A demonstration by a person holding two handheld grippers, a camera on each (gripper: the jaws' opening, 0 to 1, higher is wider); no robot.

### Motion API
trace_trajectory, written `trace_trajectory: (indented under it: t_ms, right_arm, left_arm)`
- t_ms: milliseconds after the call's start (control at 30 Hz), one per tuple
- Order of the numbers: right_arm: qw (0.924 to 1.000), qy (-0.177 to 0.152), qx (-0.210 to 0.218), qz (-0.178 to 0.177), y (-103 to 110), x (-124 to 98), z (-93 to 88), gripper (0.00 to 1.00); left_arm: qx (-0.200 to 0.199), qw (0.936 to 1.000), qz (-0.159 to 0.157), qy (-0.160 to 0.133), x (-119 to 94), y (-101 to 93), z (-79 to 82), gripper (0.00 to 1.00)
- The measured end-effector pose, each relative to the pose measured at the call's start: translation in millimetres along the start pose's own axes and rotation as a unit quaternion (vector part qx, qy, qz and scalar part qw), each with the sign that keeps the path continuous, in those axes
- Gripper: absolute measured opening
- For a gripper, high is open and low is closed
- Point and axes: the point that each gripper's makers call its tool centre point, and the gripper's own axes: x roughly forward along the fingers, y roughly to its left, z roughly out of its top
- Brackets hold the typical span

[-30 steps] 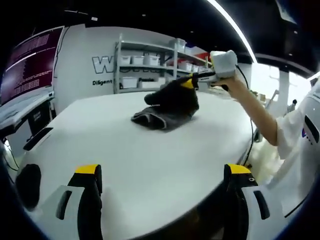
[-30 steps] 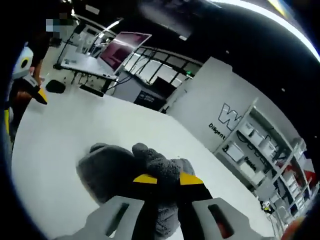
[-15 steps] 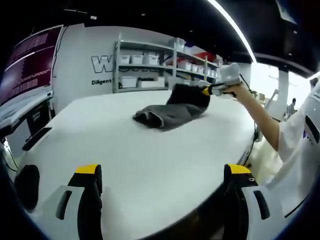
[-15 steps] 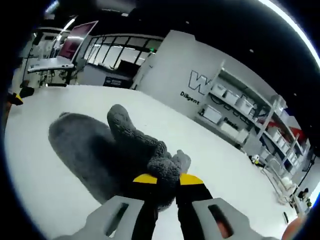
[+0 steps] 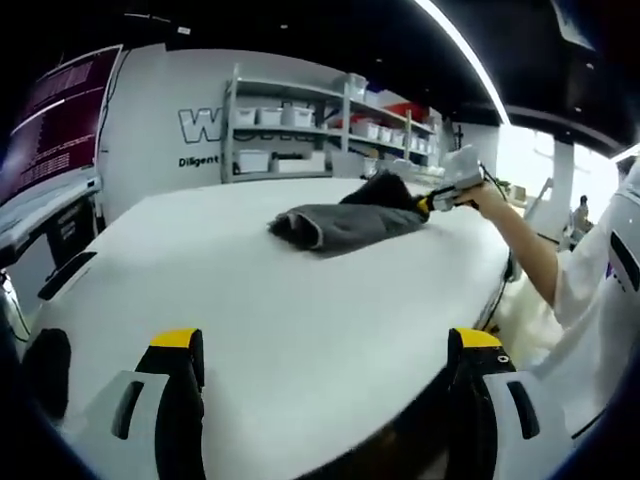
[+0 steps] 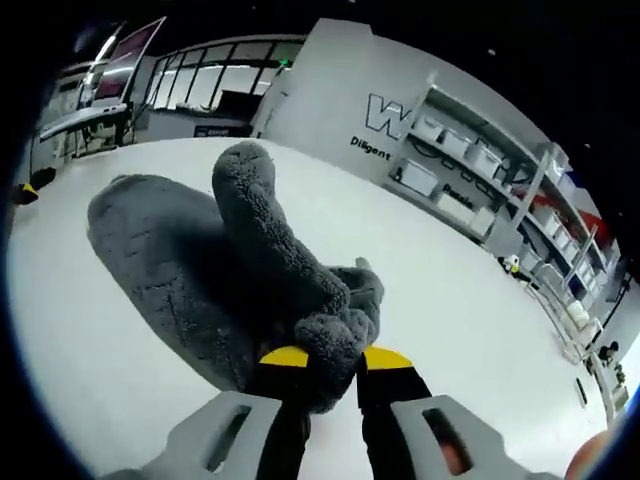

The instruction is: Open the folded towel by lifting each exposed corner and separating the folded layers until the towel lies flat within the target outline without major curled edges

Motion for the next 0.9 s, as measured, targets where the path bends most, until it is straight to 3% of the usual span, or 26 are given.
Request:
trace_trajectory:
  t_ms: [267, 600, 900]
  right_arm:
    - [0.9984, -0.022, 0.014, -0.050, -17, -36, -2.4, 0.29]
    - [0.9950, -0.020, 0.037, -0.090, -23, -86, -27.2, 0.32]
    - [0.9937, -0.037, 0.046, -0.095, -24, -97, -23.9, 0.33]
  left_arm:
    - [0.034, 0.9994, 0.008, 0.003, 9, 6.8, 8.3, 0.99]
    - [0.042, 0.9990, 0.002, 0.014, 21, 13.2, -0.5, 0.99]
    - [0.043, 0.9990, -0.008, 0.012, 27, 9.0, 3.0, 0.99]
